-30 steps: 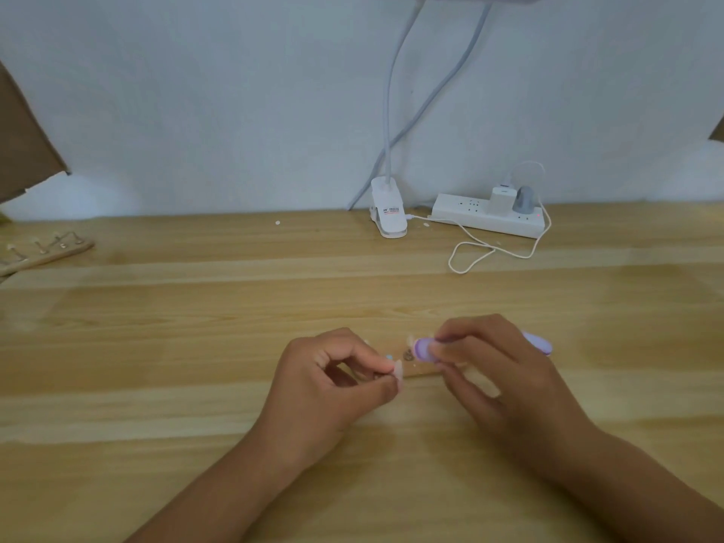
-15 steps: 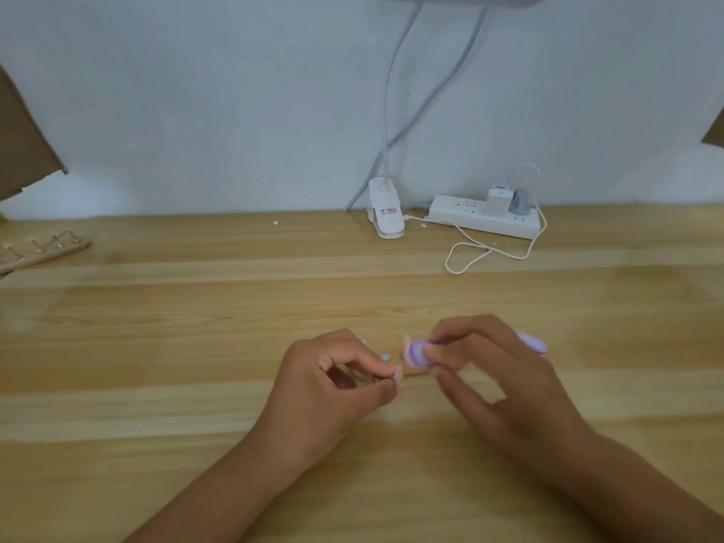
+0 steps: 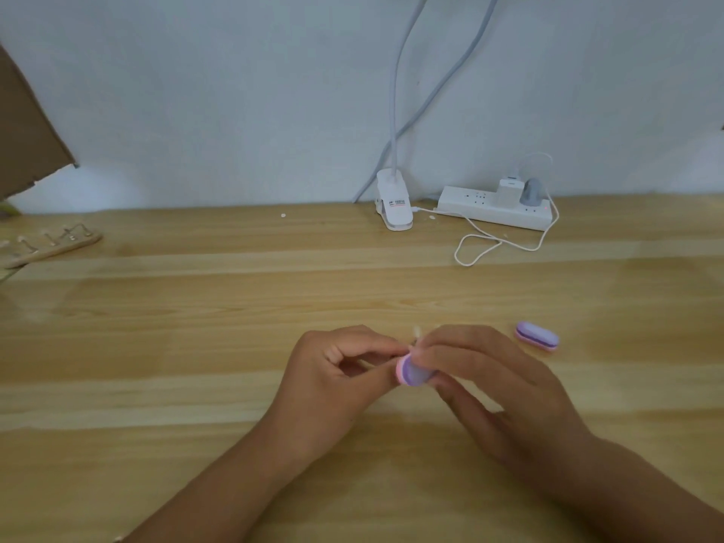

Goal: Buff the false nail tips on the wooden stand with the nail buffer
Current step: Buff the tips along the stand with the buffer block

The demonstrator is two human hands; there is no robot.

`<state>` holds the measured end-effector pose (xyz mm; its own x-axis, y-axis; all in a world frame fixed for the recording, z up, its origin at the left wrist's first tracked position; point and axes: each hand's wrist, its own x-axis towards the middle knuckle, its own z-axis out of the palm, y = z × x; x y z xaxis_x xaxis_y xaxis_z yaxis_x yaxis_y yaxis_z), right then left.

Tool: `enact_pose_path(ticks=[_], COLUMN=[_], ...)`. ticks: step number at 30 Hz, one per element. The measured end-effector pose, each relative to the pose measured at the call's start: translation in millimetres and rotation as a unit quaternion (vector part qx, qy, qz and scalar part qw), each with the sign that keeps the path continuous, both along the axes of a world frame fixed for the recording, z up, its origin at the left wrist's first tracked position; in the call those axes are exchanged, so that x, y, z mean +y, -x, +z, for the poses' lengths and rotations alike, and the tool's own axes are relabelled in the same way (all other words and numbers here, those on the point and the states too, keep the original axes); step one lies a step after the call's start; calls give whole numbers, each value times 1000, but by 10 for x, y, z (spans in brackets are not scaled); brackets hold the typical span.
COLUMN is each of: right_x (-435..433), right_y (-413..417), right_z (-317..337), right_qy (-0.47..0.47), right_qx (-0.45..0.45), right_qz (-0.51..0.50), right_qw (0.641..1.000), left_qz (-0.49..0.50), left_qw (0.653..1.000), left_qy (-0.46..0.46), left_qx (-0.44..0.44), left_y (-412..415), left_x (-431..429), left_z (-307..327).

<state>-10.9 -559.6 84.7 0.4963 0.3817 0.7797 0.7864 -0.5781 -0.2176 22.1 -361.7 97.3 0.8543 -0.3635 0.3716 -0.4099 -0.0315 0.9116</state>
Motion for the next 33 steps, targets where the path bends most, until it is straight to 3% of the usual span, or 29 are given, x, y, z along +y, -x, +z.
enact_pose_path(ticks=[5, 8, 11, 16, 18, 21, 26, 29, 33], right_x=[-227, -58, 4, -200, -133, -28, -195, -86, -75], right_y=[-102, -34, -1, -97, -60, -3, -90, -44, -29], right_z=[35, 24, -5, 8, 9, -10, 18, -5, -4], right_qy=[-24, -21, 39, 22, -8, 21, 19, -14, 49], right_qx=[12, -14, -38, -9, -16, -32, -21, -36, -78], right_qz=[-124, -70, -23, -112, -76, -23, -92, -52, -39], right_qw=[992, 997, 998, 993, 997, 999, 995, 998, 995], left_qz=[-1, -24, -39, -30, -36, -53, -48, -79, -110], left_qw=[997, 997, 997, 996, 995, 994, 993, 990, 987], left_qy=[21, -2, -16, -22, -27, -34, -12, -13, -1], left_qx=[75, 72, 64, 79, 84, 85, 111, 112, 115], left_y=[2, 10, 22, 14, 14, 30, 29, 25, 37], left_x=[16, 10, 7, 17, -6, -29, -13, -12, -4], left_z=[-5, 1, 1, -26, -21, -16, -7, 12, 45])
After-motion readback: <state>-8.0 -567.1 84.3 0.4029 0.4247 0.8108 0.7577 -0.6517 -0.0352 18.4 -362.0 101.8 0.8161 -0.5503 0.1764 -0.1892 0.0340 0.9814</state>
